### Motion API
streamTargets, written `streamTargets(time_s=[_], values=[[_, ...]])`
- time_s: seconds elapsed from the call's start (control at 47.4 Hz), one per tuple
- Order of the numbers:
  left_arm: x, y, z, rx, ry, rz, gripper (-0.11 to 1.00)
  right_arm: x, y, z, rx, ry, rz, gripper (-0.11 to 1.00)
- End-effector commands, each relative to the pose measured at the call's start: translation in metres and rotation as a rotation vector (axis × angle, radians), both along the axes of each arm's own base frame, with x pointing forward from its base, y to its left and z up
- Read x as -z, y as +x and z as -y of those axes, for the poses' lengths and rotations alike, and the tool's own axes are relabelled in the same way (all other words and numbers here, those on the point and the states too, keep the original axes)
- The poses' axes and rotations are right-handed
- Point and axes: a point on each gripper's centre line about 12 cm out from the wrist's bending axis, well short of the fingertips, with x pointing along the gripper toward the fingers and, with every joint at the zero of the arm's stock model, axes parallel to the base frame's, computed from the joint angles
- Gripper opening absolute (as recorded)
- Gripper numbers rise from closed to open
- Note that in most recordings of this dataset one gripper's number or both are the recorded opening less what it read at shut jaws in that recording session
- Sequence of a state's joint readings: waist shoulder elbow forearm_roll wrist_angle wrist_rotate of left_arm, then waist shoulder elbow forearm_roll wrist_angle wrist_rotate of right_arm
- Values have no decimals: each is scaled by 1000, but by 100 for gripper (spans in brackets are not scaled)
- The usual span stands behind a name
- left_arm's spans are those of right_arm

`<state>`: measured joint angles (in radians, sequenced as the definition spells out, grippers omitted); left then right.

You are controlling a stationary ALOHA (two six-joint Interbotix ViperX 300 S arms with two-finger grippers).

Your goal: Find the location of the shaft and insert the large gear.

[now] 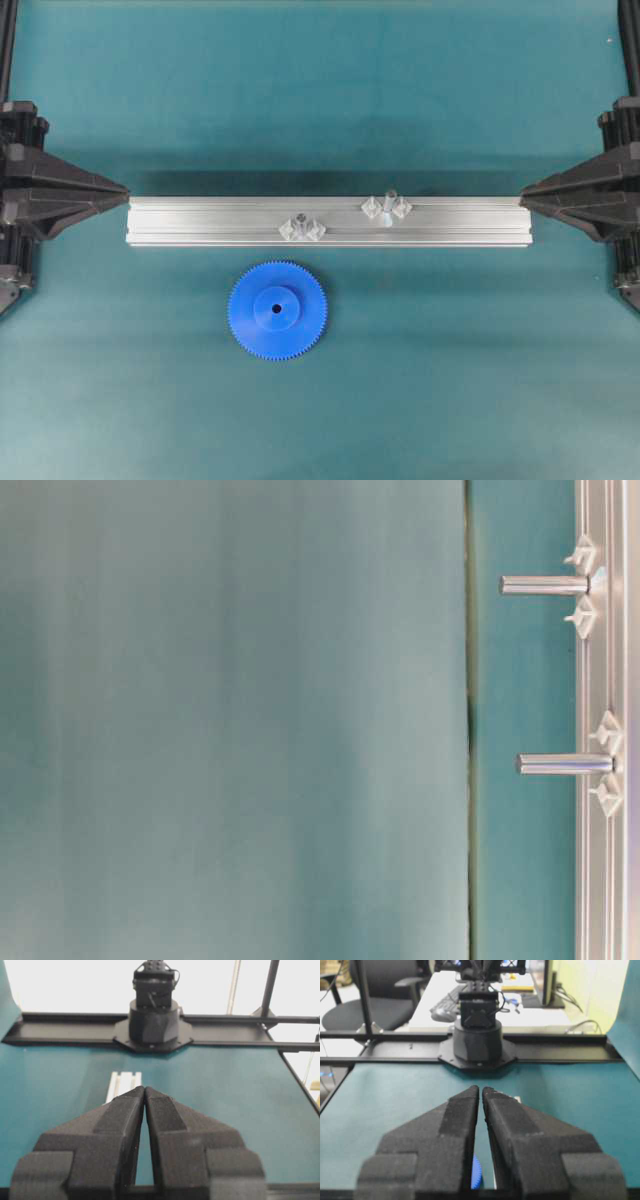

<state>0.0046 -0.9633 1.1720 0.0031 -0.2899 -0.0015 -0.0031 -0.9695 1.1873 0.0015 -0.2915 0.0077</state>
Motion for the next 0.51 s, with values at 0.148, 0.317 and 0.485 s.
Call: streamTargets(time_s=[0.148, 0.317, 0.485], values=[[1, 0, 3, 16, 17, 0, 0, 6, -1, 2, 10, 60, -9, 6], [4, 0, 3, 17, 15, -31, 0, 8, -1, 2, 11, 82, -21, -1], [4, 2, 4, 21, 16, -70, 0, 9, -1, 2, 11, 84, -39, -1]])
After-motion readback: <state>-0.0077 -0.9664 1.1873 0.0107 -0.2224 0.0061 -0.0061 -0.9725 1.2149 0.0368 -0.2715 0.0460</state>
